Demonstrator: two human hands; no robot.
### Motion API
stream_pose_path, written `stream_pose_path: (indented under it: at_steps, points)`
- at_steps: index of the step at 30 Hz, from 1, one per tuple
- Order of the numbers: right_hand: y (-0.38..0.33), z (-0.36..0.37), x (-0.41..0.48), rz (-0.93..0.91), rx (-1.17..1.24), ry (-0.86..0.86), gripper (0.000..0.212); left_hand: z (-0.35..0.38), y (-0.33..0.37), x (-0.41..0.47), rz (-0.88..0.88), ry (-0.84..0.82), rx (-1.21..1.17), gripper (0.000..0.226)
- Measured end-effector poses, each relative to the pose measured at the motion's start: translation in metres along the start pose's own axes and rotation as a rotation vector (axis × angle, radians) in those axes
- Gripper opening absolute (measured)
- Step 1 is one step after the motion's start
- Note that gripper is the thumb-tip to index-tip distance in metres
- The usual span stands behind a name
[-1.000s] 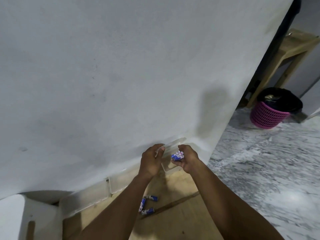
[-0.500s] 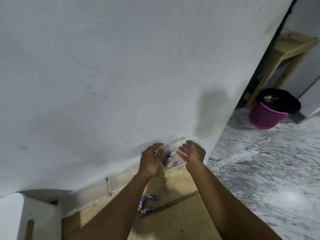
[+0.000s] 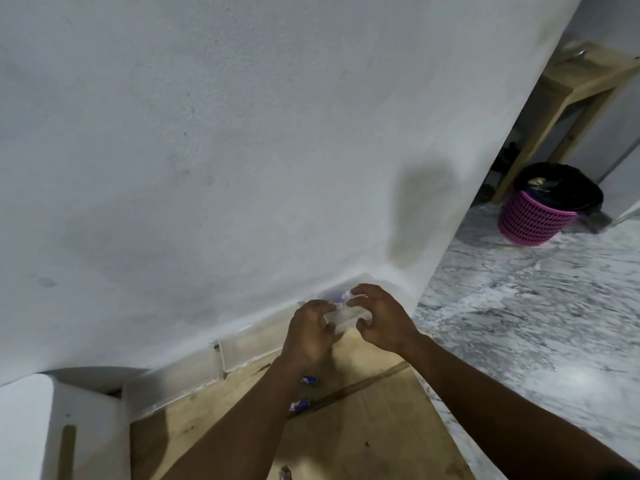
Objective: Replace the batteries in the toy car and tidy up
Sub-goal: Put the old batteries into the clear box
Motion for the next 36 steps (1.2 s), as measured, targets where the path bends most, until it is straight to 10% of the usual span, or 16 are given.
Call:
stream_pose_path:
  at_steps: [17,36]
  points:
    - [-0.018,0.002,-0.016,-0.085,-0.241,0.11,0.042,-0.031,-0.004,-0.025,0.02,0.027,-0.043,0.028]
    - [-0.081,0.108,-0.21,-0.052,-0.12,-0.039,0.031,-0.112,-0.151,-0.35,-0.47,0.361,-0.134,0.024]
Point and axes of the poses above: each hand's wrist, its own x-axis towards the middle knuckle, its own z-axis out of the palm, y = z × x, the point moved 10 cm from there along x, towards the middle knuckle, and after that the axes turned 13 degrees about z, right-handed, at the moved point
